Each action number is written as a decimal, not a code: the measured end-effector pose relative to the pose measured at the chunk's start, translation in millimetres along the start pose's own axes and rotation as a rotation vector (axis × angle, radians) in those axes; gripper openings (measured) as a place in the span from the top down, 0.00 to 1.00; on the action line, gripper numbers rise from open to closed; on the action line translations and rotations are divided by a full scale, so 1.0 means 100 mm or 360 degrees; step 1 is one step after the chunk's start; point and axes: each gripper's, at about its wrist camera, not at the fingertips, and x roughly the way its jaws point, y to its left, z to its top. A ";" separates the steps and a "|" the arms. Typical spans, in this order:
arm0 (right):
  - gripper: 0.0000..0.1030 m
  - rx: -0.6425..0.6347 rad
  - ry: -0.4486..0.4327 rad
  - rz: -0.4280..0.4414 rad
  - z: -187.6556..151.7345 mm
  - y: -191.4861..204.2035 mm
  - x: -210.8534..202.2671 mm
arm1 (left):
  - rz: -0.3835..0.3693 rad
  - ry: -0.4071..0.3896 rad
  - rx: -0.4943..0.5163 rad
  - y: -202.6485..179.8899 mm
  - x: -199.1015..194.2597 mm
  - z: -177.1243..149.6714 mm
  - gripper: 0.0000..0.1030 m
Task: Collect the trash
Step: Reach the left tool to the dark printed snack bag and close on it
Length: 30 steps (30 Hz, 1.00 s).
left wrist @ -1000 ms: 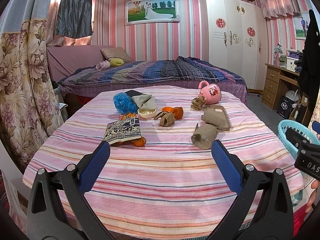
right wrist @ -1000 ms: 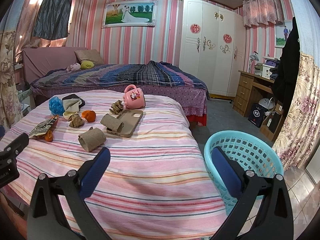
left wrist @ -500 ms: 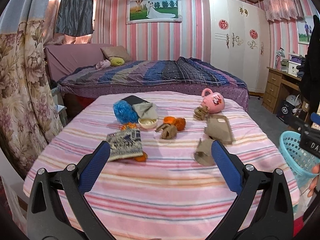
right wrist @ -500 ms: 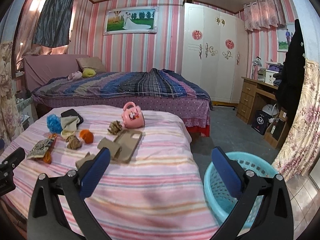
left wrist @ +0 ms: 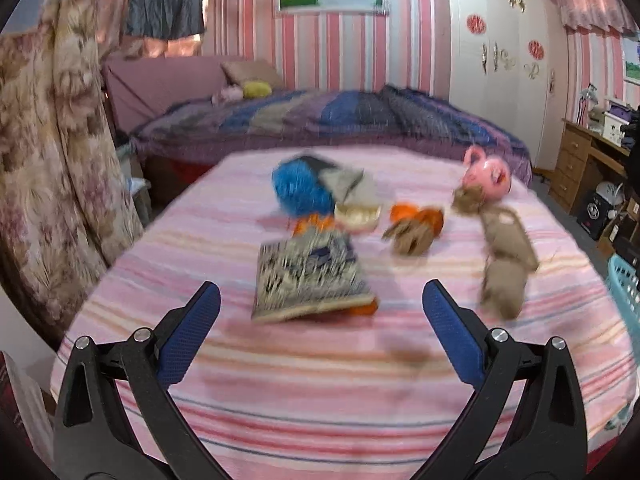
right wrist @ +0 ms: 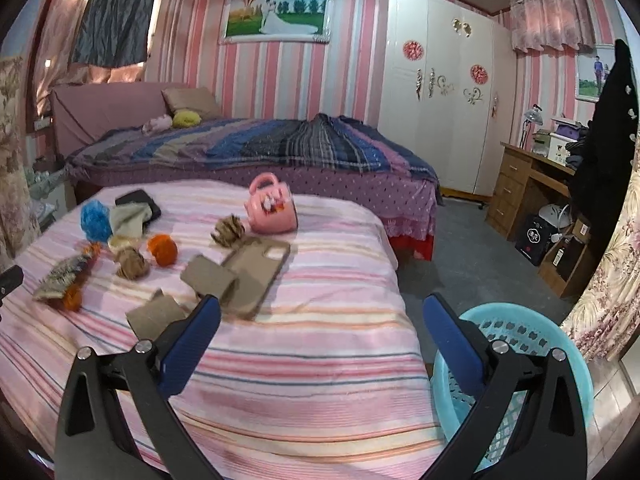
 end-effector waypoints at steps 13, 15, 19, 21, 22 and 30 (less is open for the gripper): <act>0.04 0.0023 0.0120 -0.0057 -0.07 -0.05 0.40 | 0.0067 0.0101 0.0016 -0.06 0.49 0.03 0.05; 0.04 0.0036 0.0145 -0.0059 -0.07 -0.04 0.47 | 0.0085 0.0123 0.0049 -0.14 0.57 0.05 0.05; 0.04 0.0050 0.0199 -0.0045 -0.09 0.00 0.58 | 0.0142 0.0215 0.0048 -0.25 0.79 0.09 0.05; 0.04 0.0058 0.0224 -0.0035 -0.10 0.02 0.64 | 0.0129 0.0253 0.0007 -0.24 0.88 0.12 0.05; 0.04 0.0067 0.0238 -0.0024 -0.10 0.03 0.67 | 0.0131 0.0274 -0.0002 -0.24 0.93 0.13 0.05; 0.04 0.0055 0.0247 0.0018 -0.11 0.16 0.71 | 0.0090 0.0353 -0.0148 0.06 1.04 0.16 0.16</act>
